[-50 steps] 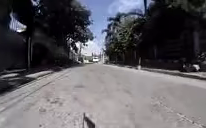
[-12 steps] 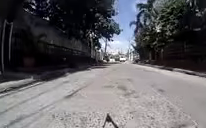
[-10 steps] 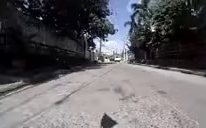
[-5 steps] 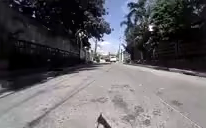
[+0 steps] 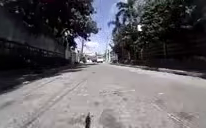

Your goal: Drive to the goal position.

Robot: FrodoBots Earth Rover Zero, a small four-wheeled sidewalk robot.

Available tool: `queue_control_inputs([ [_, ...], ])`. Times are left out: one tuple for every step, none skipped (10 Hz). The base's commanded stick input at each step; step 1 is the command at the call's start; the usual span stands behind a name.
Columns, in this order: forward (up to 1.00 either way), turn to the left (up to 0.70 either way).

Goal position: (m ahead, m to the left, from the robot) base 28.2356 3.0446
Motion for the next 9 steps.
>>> queue_control_inputs([
  [1.00, 0.03],
  [1.00, 0.03],
  [1.00, 0.03],
  [1.00, 0.03],
  [1.00, 0.03],
  [1.00, 0.03],
  [1.00, 0.03],
  [1.00, 0.03],
  [1.00, 0.03],
])
